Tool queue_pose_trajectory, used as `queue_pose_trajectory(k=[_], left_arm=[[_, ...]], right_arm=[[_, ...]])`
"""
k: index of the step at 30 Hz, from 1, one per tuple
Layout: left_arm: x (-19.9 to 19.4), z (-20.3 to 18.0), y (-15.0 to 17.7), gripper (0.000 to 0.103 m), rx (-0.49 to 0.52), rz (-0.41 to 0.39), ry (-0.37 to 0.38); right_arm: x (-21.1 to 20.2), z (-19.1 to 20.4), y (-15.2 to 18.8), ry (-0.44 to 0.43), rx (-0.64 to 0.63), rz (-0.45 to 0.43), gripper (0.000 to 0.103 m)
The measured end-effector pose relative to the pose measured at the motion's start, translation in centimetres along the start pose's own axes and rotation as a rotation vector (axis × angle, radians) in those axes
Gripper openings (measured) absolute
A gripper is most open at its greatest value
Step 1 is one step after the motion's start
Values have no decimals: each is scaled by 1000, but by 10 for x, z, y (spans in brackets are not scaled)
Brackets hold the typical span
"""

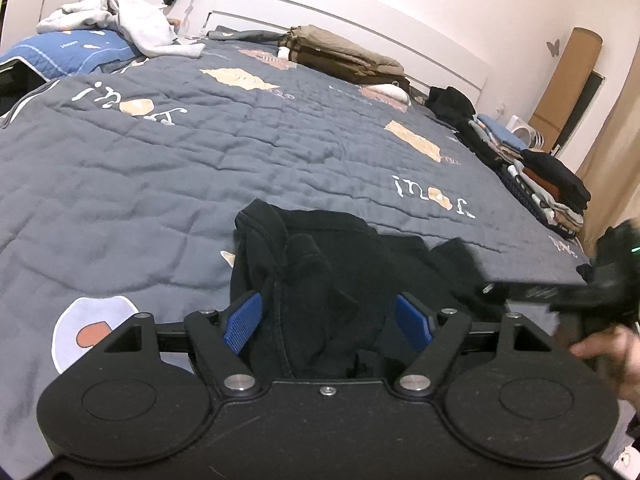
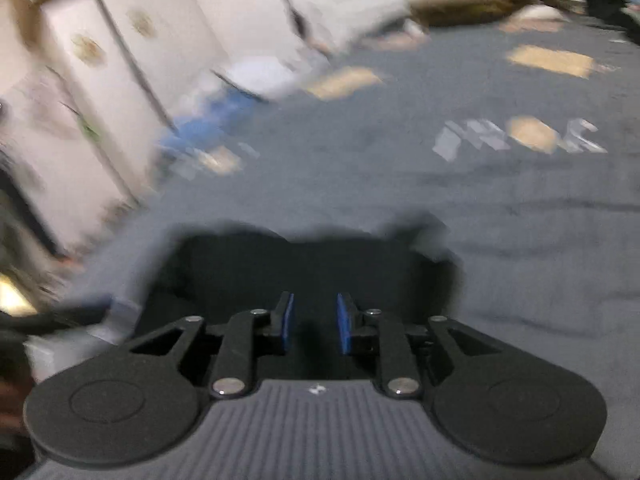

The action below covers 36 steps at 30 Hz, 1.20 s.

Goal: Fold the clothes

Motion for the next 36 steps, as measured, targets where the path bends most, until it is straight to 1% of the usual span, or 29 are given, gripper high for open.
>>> queue_pose_trajectory(k=[2,5,7,9,11,13,15,17,19,21,22,23,24,26,29,31,32,34,36], left_arm=[[-2,1,-2,73,2,-3,3],[-8,4,-9,73,-2,-26,13],[-15,9,-15,73,-11,-45,13],[-21,13,-21,74,-25,-64,8],[-28,18,-25,74,-42,-84,1],[-33,22,-28,74,-63,-97,1],[-36,24,-29,74,-72,-102,-1],[-36,24,-29,74,-70,-100,0],[-35,23,-29,74,-66,-96,1],[-33,23,-29,74,-63,-91,2],[-33,23,-29,74,-61,-89,3],[-32,23,-29,74,-59,-87,3],[-32,24,-29,75,-61,-88,2],[-32,25,-30,75,-66,-90,1],[-32,25,-30,75,-70,-95,0],[-32,25,-28,75,-71,-95,-1],[-31,24,-28,75,-70,-93,-2],[-29,24,-26,75,-65,-86,-6],[-26,23,-24,75,-60,-74,-9]], right_arm=[[7,-8,5,39,18,23,22],[-12,12,-8,-19,-35,-1,23],[-25,28,-16,-66,-72,-16,26],[-37,62,-13,-140,-144,-25,36],[-42,97,-7,-188,-234,-18,43],[-42,127,4,-230,-317,-1,45],[-38,154,21,-254,-423,14,47],[-30,168,36,-230,-508,37,47],[-19,177,52,-207,-561,73,48],[-12,179,63,-182,-605,77,47],[-9,179,67,-172,-619,77,45],[-9,175,67,-172,-604,76,39],[-9,168,62,-178,-556,77,26],[-13,148,44,-184,-419,68,12],[-19,110,9,-174,-210,8,11],[-28,81,-10,-148,-97,-50,10],[-30,64,-18,-102,-48,-82,10],[-30,30,-27,23,21,-131,10],[-20,7,-22,114,9,-116,12]])
Point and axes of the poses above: each gripper's, at about its wrist camera, not at the fingertips, and x roughly the way its jaws point, z to its left, y to its underside, the point moved 8 cm from there along x, roughly the way its jaws point, and after that the axes turned 10 degrees about y, right-handed, at the moved point
